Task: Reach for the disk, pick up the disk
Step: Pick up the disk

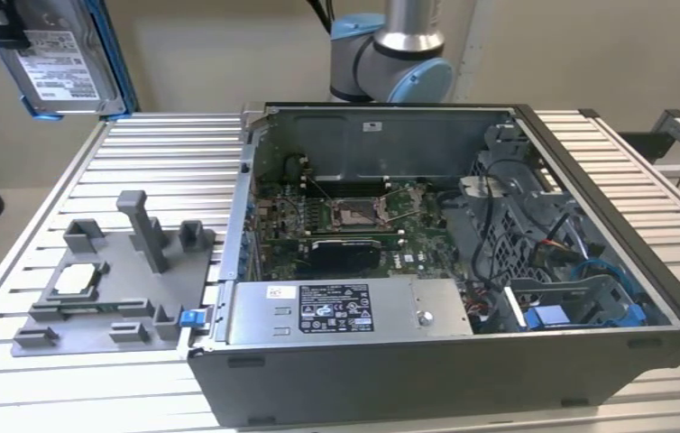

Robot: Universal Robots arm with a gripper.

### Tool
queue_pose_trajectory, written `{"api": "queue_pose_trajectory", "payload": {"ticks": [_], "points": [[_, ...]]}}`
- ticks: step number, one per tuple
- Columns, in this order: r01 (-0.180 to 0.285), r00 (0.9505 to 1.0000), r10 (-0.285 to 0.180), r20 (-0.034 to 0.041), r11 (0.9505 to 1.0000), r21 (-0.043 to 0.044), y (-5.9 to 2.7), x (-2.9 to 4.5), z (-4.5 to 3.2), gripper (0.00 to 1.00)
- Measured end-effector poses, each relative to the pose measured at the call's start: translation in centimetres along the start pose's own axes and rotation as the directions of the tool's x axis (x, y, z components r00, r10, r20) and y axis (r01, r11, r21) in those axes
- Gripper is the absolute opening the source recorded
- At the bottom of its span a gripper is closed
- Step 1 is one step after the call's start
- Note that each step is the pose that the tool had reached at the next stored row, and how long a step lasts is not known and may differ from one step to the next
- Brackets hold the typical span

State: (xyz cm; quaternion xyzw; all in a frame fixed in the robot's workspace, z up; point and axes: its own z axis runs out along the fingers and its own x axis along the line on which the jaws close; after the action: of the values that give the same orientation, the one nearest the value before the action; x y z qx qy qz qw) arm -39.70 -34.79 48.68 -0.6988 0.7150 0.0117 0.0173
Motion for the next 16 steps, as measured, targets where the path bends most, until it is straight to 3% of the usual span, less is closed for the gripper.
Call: {"api": "queue_pose_trajectory", "payload": {"ticks": [16], "points": [[0.000, 1.0000, 0.000, 0.0000, 1.0000, -0.0014, -4.36, -0.10, 0.04, 0.00]]}}
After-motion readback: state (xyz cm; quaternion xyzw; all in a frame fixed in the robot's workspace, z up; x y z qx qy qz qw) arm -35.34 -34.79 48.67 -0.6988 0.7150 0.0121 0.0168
